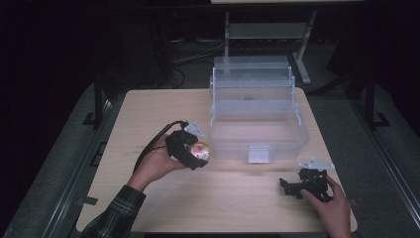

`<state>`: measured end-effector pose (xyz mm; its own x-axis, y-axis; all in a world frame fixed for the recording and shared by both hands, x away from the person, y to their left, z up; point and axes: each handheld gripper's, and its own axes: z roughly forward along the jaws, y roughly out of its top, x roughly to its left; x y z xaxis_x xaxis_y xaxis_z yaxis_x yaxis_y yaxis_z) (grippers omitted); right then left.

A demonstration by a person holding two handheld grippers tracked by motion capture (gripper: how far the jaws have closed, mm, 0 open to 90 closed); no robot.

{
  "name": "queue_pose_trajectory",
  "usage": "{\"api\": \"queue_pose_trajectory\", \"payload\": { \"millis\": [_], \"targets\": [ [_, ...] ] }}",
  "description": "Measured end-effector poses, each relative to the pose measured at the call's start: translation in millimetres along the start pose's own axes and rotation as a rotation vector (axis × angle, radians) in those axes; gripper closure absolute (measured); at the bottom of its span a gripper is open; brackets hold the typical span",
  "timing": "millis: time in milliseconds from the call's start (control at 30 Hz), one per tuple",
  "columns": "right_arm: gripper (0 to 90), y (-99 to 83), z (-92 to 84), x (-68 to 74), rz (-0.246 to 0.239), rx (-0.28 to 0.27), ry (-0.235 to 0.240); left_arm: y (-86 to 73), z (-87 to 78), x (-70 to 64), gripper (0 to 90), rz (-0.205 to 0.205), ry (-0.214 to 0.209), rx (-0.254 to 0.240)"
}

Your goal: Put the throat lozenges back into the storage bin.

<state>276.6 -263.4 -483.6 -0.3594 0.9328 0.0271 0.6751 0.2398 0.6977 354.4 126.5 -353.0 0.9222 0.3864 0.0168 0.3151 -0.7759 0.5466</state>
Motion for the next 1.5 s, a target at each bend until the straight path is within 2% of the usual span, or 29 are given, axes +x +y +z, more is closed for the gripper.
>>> {"api": "queue_pose_trajectory", "payload": {
  "millis": [667, 1100, 1500],
  "targets": [
    [0.0, 0.1, -0.1, 0.1, 0.001, 0.001, 0.001, 30.2, -5.2, 12.2, 19.6, 0.012, 0.007, -0.024],
    [0.0, 0.0, 0.0, 0.1, 0.002, 0.000, 0.001, 53.9, 2.5, 22.7, 19.6, 0.029, 0.019, -0.009],
    [0.0, 0.1, 0.0, 0.1, 0.002, 0.001, 0.002, 67.0, 13.3, 35.8, 19.6, 0.016, 0.020, -0.009]
  ]
}}
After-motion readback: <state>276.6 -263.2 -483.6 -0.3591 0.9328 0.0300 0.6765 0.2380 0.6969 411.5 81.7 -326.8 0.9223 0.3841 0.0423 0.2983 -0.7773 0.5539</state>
